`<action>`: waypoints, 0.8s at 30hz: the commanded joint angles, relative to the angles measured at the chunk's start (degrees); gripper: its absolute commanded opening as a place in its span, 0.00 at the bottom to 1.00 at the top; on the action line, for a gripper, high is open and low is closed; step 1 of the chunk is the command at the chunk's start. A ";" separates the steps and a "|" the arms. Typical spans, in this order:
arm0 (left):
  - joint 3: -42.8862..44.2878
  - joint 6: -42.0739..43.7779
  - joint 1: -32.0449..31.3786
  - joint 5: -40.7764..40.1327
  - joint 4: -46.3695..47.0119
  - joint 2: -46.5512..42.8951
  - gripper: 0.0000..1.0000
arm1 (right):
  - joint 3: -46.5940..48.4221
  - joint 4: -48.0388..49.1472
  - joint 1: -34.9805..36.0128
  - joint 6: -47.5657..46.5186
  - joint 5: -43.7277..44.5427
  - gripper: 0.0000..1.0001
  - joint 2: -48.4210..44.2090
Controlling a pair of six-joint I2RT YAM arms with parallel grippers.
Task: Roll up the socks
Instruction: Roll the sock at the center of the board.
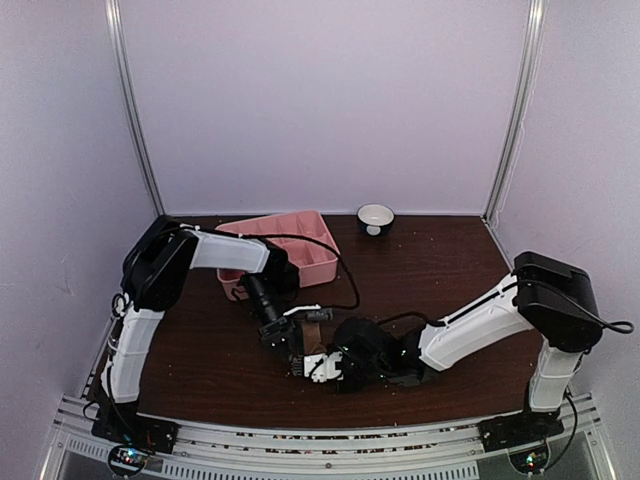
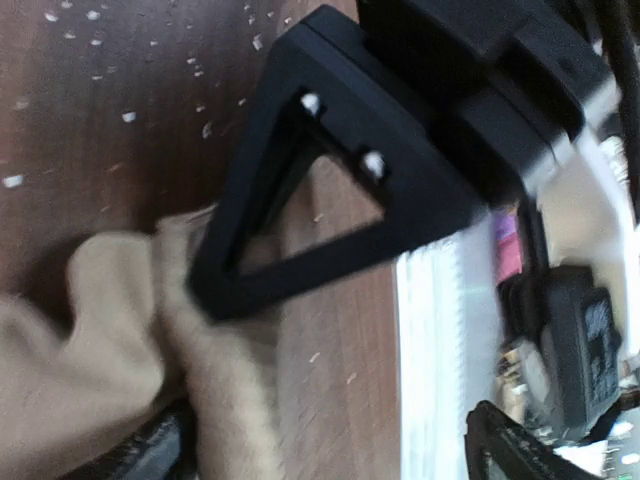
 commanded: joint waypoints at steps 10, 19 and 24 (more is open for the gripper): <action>-4.36 -7.74 3.85 -17.57 15.35 -6.32 0.98 | 1.08 -15.02 1.83 12.48 -8.53 0.00 1.13; 0.90 -12.34 2.83 -23.89 18.01 -0.19 0.98 | 2.88 -18.27 1.90 14.82 -11.94 0.00 2.03; 0.09 -12.42 -0.57 -33.64 21.84 0.31 0.98 | 3.53 -20.02 2.04 18.06 -13.67 0.00 1.75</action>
